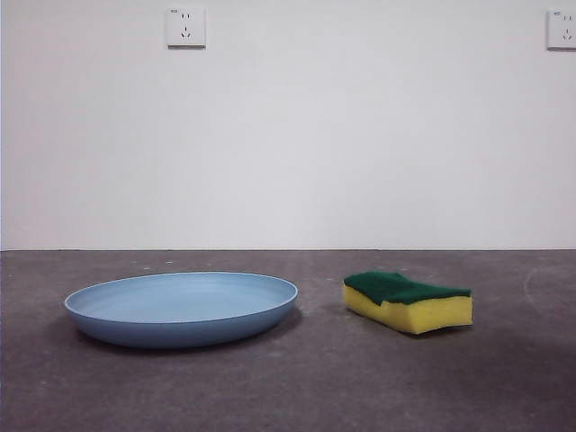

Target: Pick up the plate,pick up the cloth,clean the plate with the cloth

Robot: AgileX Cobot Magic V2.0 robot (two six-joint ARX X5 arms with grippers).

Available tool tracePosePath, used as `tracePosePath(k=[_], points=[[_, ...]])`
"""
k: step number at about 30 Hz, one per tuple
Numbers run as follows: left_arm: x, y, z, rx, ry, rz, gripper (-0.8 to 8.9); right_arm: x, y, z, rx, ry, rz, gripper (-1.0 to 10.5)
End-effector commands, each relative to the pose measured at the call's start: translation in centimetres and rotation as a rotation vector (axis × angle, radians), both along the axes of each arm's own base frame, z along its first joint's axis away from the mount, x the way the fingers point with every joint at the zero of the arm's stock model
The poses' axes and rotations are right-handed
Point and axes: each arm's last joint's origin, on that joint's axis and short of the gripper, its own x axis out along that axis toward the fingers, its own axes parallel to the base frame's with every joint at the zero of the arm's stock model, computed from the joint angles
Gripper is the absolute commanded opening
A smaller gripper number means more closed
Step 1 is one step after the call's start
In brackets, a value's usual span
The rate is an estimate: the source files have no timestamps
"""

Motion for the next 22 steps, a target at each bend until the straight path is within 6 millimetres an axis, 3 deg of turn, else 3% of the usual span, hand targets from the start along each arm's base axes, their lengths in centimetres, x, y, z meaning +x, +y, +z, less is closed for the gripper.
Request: tracePosePath(k=[1,8,14,22], points=[[0.1,0.0,-0.4,-0.001,0.004,0.004,-0.01,0.0,0.0,-0.4,0.054,0.02,-0.008,0.0],[0.1,0.0,-0.4,-0.04,0.011,0.011,-0.05,0.0,0.0,-0.4,0.127,0.029,-0.021,0.0],[0.1,0.0,-0.3,-0.184,0.032,0.04,-0.06,0.0,0.0,0.0,0.197,0.052,-0.036,-0.1],[0.0,0.0,0.6,-0.284,0.063,0.06,-0.06,0.6,0.1,3.4,0.233,0.119,-0.048,-0.1]])
